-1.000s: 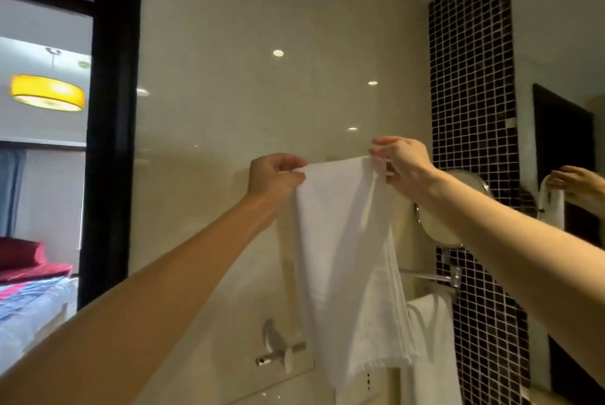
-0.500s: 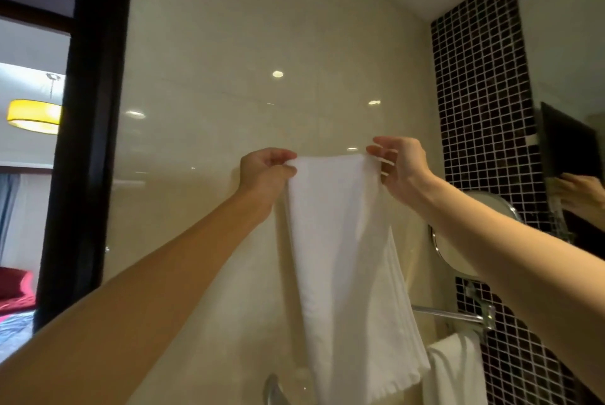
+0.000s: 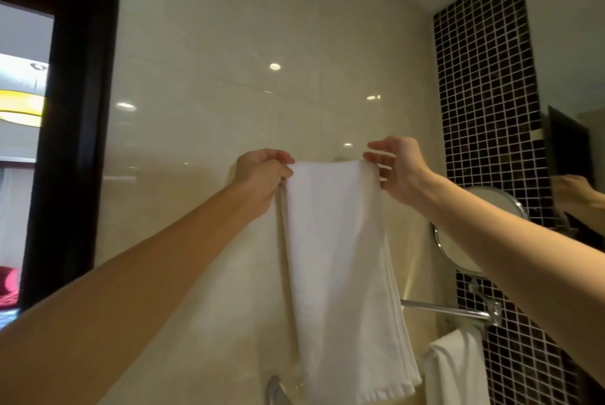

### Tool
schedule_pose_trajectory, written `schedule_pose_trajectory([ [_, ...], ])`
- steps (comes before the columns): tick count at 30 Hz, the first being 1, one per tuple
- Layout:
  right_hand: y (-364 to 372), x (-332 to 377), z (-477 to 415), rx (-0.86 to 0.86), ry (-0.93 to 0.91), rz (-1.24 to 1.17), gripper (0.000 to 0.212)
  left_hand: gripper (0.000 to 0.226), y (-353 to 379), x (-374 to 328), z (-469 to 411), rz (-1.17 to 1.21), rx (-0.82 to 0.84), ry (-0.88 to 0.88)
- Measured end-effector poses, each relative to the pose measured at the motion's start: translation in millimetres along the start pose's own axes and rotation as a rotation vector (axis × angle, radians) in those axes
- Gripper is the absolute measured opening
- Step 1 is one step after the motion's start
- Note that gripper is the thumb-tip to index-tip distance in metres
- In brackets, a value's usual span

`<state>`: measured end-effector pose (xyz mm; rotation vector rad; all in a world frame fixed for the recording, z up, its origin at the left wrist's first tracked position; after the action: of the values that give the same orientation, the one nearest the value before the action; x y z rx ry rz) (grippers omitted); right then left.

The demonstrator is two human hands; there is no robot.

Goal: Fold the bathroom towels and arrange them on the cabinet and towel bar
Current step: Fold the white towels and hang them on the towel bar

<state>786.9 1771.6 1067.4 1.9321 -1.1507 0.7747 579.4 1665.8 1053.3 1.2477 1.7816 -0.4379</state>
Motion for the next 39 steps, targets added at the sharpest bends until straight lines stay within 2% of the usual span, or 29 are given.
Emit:
schedule_pose_trajectory([
  [4, -9, -12, 4, 0.103, 0.117, 0.13, 0.023, 0.034, 0, 17, 9, -0.02, 0.08, -0.177],
  [9, -10, -4, 9, 0.234, 0.144, 0.227, 0.024, 0.034, 5, 10, 17, 0.07, 0.222, -0.331],
  [13, -7, 4, 11, 0.262, 0.056, 0.291, 0.014, 0.035, 5, -1, 19, 0.117, 0.23, -0.33],
  [15, -5, 2, 12, 0.256, 0.028, 0.339, 0.028, 0.034, 7, 1, 21, 0.105, 0.235, -0.318],
  [18, -4, -7, 15, 0.238, 0.052, 0.383, 0.036, 0.033, 9, 10, 24, 0.164, 0.226, -0.313],
  [22, -9, -23, 20, 0.2, 0.093, 0.439, 0.036, 0.031, 7, 28, 35, 0.167, 0.213, -0.338],
  [27, -18, -29, 18, 0.17, 0.12, 0.427, 0.035, 0.029, 11, 28, 48, 0.318, 0.244, -0.356],
  [31, -24, -31, 19, 0.152, 0.123, 0.435, 0.034, 0.027, 16, 27, 55, 0.323, 0.206, -0.344],
  [37, -30, -41, 20, 0.132, 0.139, 0.458, 0.033, 0.028, 29, 32, 65, 0.457, 0.177, -0.416],
  [39, -32, -41, 18, 0.109, 0.133, 0.455, 0.032, 0.022, 34, 29, 67, 0.483, 0.16, -0.429],
])
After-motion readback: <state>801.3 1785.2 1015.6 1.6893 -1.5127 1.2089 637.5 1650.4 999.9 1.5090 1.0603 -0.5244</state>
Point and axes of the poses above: each hand's wrist, its own z-axis away from the middle knuckle, its own y-axis out of the palm, x = y × z, the point moved 4 cm from there along -z, towards the middle knuckle, and after that the axes turned 4 degrees about -y, right-handed, at the moved point
